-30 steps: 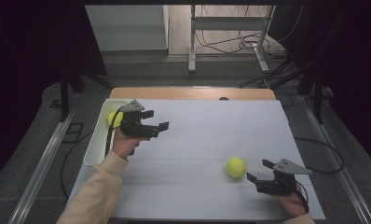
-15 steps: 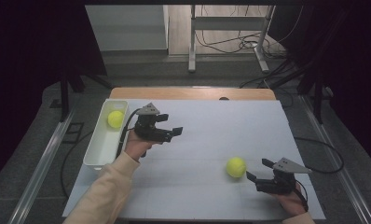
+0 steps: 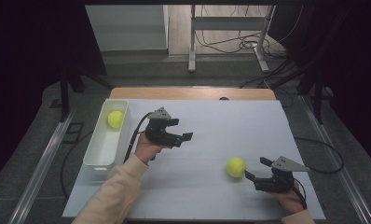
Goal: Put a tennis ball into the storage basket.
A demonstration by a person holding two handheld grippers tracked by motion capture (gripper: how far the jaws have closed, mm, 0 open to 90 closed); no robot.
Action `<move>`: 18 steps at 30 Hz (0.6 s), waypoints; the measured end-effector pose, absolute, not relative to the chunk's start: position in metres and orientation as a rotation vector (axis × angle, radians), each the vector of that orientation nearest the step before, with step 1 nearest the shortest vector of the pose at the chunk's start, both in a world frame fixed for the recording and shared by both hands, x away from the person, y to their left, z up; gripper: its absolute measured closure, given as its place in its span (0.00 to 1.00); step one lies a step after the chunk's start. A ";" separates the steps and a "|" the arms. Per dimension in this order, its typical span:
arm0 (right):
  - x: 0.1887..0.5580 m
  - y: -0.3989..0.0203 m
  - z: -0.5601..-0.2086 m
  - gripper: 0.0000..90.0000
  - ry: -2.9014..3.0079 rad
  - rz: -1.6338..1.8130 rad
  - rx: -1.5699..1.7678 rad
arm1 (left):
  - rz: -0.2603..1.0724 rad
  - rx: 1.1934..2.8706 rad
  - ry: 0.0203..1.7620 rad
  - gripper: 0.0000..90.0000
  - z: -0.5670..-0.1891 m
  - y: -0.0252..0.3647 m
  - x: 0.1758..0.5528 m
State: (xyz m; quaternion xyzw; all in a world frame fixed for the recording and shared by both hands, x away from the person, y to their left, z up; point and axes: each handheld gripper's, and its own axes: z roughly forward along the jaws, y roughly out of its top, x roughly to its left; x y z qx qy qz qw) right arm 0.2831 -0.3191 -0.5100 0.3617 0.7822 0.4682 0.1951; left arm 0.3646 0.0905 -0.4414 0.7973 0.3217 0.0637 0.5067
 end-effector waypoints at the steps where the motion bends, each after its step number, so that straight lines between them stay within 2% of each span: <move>1: 0.283 -0.319 -0.510 0.16 2.191 1.314 1.018 | 0.150 1.929 0.771 0.16 -0.443 0.088 0.364; 18: 0.282 -0.319 -0.510 0.17 2.200 1.306 1.012 | 0.104 1.969 0.733 0.15 -0.451 0.066 0.358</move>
